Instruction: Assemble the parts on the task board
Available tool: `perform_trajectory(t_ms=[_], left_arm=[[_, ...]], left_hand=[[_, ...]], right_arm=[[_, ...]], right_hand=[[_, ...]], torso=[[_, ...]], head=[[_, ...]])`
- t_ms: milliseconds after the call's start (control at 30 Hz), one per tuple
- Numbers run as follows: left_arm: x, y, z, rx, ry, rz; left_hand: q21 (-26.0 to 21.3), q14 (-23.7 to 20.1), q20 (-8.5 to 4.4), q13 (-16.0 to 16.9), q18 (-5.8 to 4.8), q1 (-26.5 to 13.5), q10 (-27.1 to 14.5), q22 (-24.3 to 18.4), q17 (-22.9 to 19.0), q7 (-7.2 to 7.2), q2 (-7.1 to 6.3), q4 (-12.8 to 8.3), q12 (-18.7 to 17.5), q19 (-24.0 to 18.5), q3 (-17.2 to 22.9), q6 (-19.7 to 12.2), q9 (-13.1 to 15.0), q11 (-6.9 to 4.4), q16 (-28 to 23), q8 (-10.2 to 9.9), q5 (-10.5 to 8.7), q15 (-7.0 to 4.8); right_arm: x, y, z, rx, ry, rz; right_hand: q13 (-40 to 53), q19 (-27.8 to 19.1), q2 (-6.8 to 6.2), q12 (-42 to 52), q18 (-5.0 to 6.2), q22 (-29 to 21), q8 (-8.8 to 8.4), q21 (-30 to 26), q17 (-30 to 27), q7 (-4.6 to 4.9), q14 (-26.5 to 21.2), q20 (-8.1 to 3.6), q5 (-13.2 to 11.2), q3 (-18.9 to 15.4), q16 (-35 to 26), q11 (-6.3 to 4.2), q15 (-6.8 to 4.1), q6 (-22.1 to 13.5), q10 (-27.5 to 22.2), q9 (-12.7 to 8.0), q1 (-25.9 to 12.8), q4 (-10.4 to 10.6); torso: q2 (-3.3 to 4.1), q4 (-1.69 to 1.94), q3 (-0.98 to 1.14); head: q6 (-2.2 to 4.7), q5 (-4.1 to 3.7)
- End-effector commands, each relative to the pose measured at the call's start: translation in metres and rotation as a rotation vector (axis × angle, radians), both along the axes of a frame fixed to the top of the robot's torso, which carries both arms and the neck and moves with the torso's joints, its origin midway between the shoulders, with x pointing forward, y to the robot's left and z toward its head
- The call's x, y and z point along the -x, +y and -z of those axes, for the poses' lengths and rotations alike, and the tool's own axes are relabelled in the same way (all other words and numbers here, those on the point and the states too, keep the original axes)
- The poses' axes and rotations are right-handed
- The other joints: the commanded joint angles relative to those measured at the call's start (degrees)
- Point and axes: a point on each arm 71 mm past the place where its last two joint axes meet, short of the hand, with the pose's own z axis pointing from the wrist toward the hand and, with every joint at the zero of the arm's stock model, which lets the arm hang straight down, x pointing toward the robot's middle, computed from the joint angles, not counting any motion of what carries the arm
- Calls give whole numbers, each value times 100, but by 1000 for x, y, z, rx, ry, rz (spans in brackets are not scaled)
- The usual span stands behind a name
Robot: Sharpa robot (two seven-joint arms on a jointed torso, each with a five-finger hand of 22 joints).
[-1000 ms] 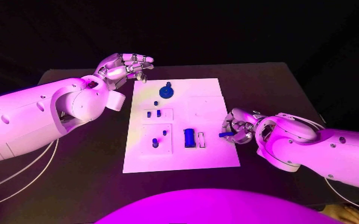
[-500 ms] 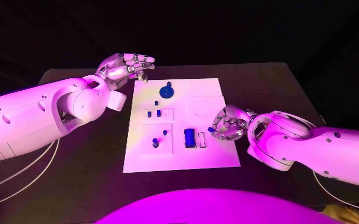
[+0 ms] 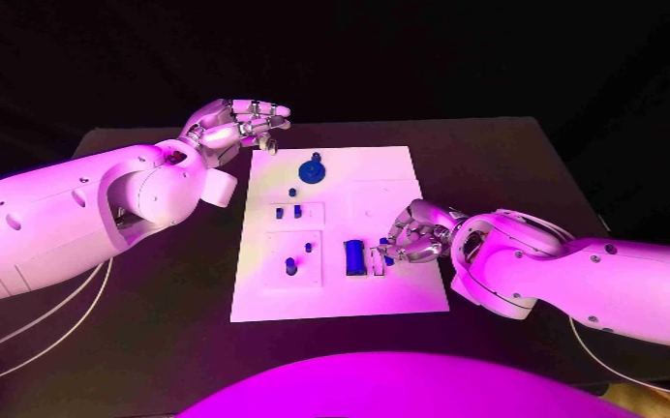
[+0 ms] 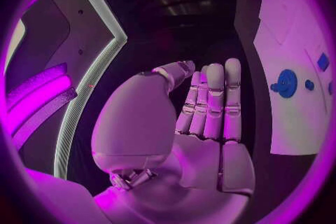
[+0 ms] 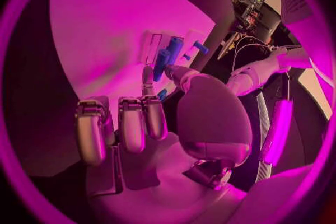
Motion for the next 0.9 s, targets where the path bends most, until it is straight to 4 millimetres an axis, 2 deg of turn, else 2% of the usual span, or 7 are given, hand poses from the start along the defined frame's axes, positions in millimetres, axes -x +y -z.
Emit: perform_trajectory(t_ms=[33,400,533,900], left_arm=[[1,-3,-1,13,-3,18],[1,-4,-1,13,-2,22],[1,-4,-1,13,-2,23],[1,-4,-1,12,-1,22]], left_hand=[[-37,-26,-3,-9,91,-14,-50,-6,-9,-1,10,21,20,35,11,-29,10,-4,-12,1,7,-2],[-40,-28,-4,-11,90,-12,-52,-9,-11,0,11,22,25,39,8,-27,12,-3,-11,4,6,-2],[-40,-28,-4,-11,90,-12,-52,-9,-11,0,11,22,25,39,8,-27,12,-3,-11,4,6,-2],[-40,-28,-4,-11,90,-12,-52,-9,-11,0,11,22,25,39,8,-27,12,-3,-11,4,6,-2]], right_arm=[[1,4,4,20,33,-31],[1,10,14,43,46,-55],[0,10,16,52,35,-54],[-3,10,19,66,29,-56]], right_hand=[[1157,599,3,54,-82,1507,-21,25,816,13,475,-32,-38,-3,4,-34,-38,44,346,-10,-42,34],[1200,599,13,125,-82,1507,-7,25,807,-5,474,-35,-71,-6,1,-46,-45,90,376,-18,-59,35],[1199,599,16,122,-82,1507,-5,25,803,-14,473,-39,-69,4,-1,-54,-51,99,375,-22,-36,11],[1200,599,4,123,-82,1507,-7,25,805,-14,473,-42,-77,2,-1,-57,-56,101,375,-27,-29,-5]], torso=[[1,-4,1],[3,2,13],[-2,1,4],[2,1,1]], head=[[0,-3],[0,21],[0,28],[0,37]])
